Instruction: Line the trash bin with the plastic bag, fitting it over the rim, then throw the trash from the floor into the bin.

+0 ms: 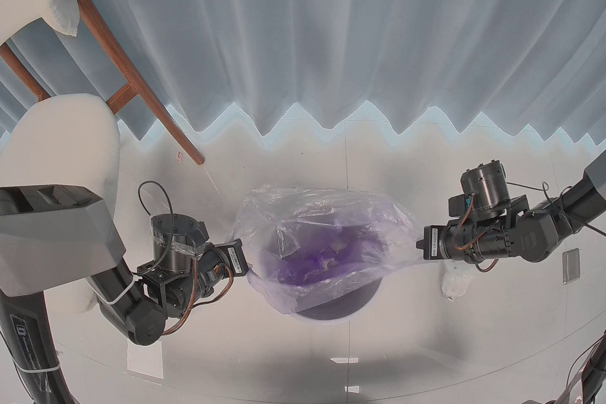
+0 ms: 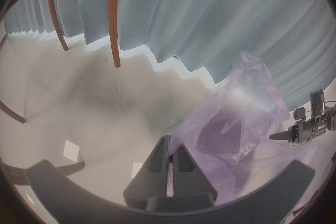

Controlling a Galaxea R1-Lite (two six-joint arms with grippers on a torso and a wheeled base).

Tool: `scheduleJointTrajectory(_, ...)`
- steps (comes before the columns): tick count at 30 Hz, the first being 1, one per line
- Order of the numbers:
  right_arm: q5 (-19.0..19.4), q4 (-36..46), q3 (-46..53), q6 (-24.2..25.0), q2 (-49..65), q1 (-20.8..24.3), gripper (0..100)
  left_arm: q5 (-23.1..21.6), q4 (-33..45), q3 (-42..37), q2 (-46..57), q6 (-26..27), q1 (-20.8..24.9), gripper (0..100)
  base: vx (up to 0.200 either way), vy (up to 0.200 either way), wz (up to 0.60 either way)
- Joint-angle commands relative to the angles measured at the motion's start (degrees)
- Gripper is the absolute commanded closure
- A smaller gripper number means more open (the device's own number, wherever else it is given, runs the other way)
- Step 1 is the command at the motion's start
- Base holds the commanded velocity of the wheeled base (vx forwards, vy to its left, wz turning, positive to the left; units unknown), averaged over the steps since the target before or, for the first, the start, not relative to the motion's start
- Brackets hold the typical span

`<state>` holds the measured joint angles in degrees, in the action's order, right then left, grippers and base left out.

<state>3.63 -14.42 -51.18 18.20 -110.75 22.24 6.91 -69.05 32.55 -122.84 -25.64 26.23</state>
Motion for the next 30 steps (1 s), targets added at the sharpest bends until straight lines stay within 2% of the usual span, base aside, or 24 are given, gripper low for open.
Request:
scheduleJointTrajectory(1, -0.38, -5.97, 6.09, -1.50, 0.19, -3.60, 100, 1.17, -1.09, 0.50, -4.60, 1.03, -1.19, 100, 0.000, 0.000, 0.00)
scheduleJointTrajectory(4, -1.52, -8.61, 6.79, -2.91, -1.13, -4.04, 100, 2.49, -1.97, 0.50, -6.79, 1.12, -1.62, 100, 0.000, 0.000, 0.00)
scheduleJointTrajectory(6, -2.93, -10.19, 7.06, -3.35, -1.66, -4.13, 100, 3.02, -5.31, 0.32, -8.20, 1.03, -1.80, 100, 0.000, 0.000, 0.00)
scheduleJointTrajectory(10, -3.11, -10.28, 7.23, -3.35, -1.57, -4.13, 100, 2.93, -8.91, -0.56, -8.55, 1.29, -1.71, 100, 0.000, 0.000, 0.00)
scheduleJointTrajectory(11, -3.02, -10.19, 7.23, -3.17, -1.57, -4.13, 0, 2.84, -9.70, -0.64, -8.55, 1.29, -1.62, 100, 0.000, 0.000, 0.00)
scheduleJointTrajectory(14, -2.93, -10.36, 7.41, -1.94, -0.78, -4.13, 0, 2.67, -12.08, -0.82, -8.11, 1.29, -1.45, 100, 0.000, 0.000, 0.00)
scheduleJointTrajectory(17, -2.75, -10.28, 7.14, 1.31, 3.26, -3.60, 0, 2.67, -13.66, -1.35, -6.71, 1.38, -0.66, 100, 0.000, 0.000, 0.00)
scheduleJointTrajectory(20, -0.29, -9.31, 8.11, 3.16, 9.06, -3.51, 0, 2.14, -14.98, -3.28, -3.37, 1.55, 0.31, 100, 0.000, 0.000, 0.00)
scheduleJointTrajectory(24, 2.17, -9.31, 10.13, 4.30, 15.13, -4.39, 0, 1.44, -16.38, -5.57, -0.73, 1.73, 0.84, 100, 0.000, 0.000, 0.00)
scheduleJointTrajectory(30, 2.26, -9.57, 8.11, 5.71, 17.24, -5.80, 0, 2.84, -19.63, -6.45, -1.08, 1.82, 0.57, 100, 0.000, 0.000, 0.00)
